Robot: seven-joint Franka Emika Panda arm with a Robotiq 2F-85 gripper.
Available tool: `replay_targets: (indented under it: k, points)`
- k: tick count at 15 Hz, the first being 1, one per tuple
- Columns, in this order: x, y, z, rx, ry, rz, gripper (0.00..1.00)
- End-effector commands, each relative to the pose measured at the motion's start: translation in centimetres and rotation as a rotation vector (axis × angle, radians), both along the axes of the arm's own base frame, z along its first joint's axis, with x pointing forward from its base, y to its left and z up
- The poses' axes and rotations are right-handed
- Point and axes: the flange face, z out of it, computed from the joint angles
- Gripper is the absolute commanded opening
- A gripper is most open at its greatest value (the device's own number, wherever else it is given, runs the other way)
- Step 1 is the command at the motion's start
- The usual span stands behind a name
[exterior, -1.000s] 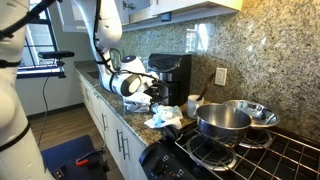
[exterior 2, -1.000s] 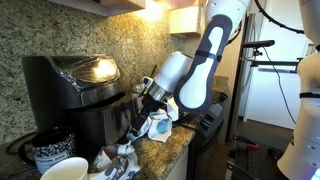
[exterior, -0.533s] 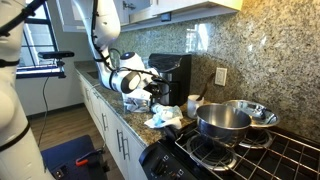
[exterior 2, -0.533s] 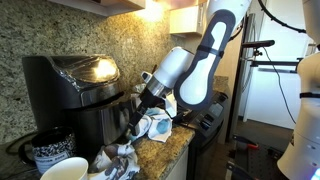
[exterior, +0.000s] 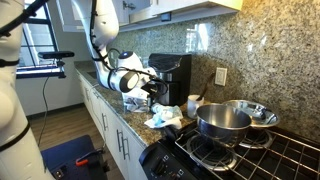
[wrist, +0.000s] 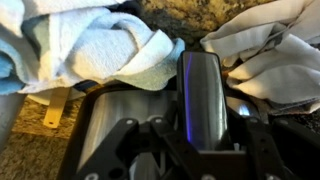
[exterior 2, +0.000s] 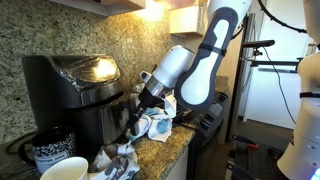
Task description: Pull the food basket out then push it in
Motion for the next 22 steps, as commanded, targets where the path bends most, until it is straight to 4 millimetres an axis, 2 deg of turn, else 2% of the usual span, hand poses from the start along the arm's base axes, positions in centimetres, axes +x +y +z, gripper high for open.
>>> replay_targets:
  k: [1,8,13,22]
  points:
    - [-0.4,-1.1,-0.2,0.007,0.027,-0.022,0.15]
    - [-0.5,-1.4,-0.5,0.009,0.048,-0.018,0.15]
    - [0.2,-0.6,-0.1,0.044,0.018,0.018,0.15]
    - [0.2,-0.2,-1.4,0.109,0.044,0.102,0.15]
